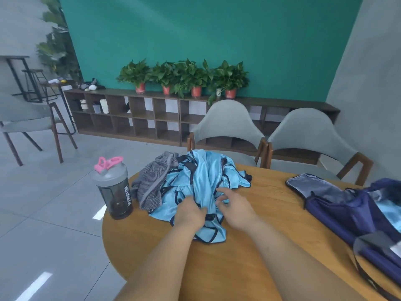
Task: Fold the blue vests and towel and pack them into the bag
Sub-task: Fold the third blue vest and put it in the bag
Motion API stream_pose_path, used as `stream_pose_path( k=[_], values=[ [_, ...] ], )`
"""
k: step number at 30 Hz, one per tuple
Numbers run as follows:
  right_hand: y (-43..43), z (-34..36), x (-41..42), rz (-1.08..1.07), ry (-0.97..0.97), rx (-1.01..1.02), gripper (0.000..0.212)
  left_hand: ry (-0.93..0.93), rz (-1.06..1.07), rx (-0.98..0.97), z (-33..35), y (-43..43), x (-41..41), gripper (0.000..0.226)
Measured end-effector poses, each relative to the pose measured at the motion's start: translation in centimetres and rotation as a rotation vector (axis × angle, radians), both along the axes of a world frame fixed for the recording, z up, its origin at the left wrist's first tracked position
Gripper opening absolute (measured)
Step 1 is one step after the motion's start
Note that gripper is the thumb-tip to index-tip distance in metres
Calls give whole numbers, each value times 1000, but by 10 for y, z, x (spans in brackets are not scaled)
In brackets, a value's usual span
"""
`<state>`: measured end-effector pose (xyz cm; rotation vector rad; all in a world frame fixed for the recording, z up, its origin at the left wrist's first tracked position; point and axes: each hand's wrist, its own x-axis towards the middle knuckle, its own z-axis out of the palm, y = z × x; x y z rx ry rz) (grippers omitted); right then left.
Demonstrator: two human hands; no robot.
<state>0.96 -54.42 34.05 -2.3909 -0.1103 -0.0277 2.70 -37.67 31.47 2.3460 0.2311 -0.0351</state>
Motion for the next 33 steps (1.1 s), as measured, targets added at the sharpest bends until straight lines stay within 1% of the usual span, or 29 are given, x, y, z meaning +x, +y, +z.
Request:
stream_pose_path(
  k=[1,2,3,4,6,7,8,9,10,12,13,16,18,20,22,24,28,29,31,33],
  values=[
    [0,0,-1,5,16,-18,48,-28,-38,53,-2,4,-2,18],
    [0,-2,-1,4,32,-25,50,-77,-73,107,-4,5,-3,29],
    [1,-2,-2,-13,48,-29,53,-151,-114,127,-1,5,-7,34],
    [2,-2,-2,-31,55,0,59,-244,-164,147,2,3,-11,35],
    [4,4,-1,-72,78,159,81,-405,-329,188,9,-7,-21,25],
    [5,8,0,-108,90,273,82,-436,-426,173,10,-13,-27,18],
    [5,11,1,-129,112,371,73,-448,-519,153,10,-20,-33,21],
    [2,14,4,-147,106,411,65,-447,-593,141,11,-26,-40,29],
    [-2,15,7,-149,72,410,54,-462,-633,128,10,-31,-47,34],
    [-9,24,7,-161,7,406,21,-530,-594,124,13,-39,-61,30],
    [-12,32,6,-180,-31,437,12,-581,-539,124,15,-41,-66,27],
    [-29,58,-2,-296,-177,613,19,-680,-367,90,17,-44,-71,25],
    [-48,69,-8,-396,-272,713,16,-701,-295,108,17,-46,-71,26],
    [-70,71,-17,-506,-276,806,15,-687,-249,151,17,-48,-69,29],
    [-95,64,-30,-608,-258,840,19,-686,-214,175,13,-50,-66,35],
    [-120,48,-42,-693,-244,749,25,-653,-195,202,9,-53,-62,44],
    [-160,4,-66,-708,-138,263,24,-536,-241,351,-10,-61,-56,68],
    [-168,-8,-70,-693,-113,147,22,-504,-275,390,-15,-62,-55,73],
    [-175,-27,-76,-629,-76,8,16,-424,-347,457,-24,-63,-52,80],
    [-174,-42,-82,-511,-77,-57,29,-362,-380,538,-28,-68,-51,77]
  ],
)
